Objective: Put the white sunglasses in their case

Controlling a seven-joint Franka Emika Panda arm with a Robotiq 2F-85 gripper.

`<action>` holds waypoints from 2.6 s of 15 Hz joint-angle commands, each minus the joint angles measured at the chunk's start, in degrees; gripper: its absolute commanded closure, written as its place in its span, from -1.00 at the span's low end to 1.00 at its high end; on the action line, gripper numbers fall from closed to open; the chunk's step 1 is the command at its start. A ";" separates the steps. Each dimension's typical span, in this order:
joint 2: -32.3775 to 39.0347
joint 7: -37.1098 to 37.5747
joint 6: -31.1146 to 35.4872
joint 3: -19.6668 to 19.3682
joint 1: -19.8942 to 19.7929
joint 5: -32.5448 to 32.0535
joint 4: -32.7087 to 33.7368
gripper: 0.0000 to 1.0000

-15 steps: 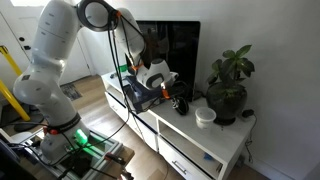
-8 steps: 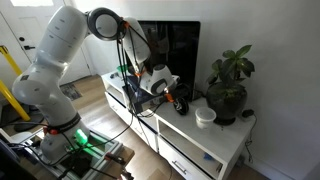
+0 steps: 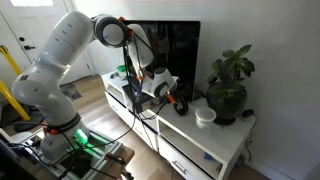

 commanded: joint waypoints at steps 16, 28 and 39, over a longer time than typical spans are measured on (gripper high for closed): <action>4.89 3.18 -1.47 2.49 -2.94 -5.85 2.76 -0.31; 4.81 4.44 -0.32 4.50 -4.78 -5.95 2.44 1.00; 2.90 5.54 1.79 3.88 -3.68 -6.54 0.05 1.00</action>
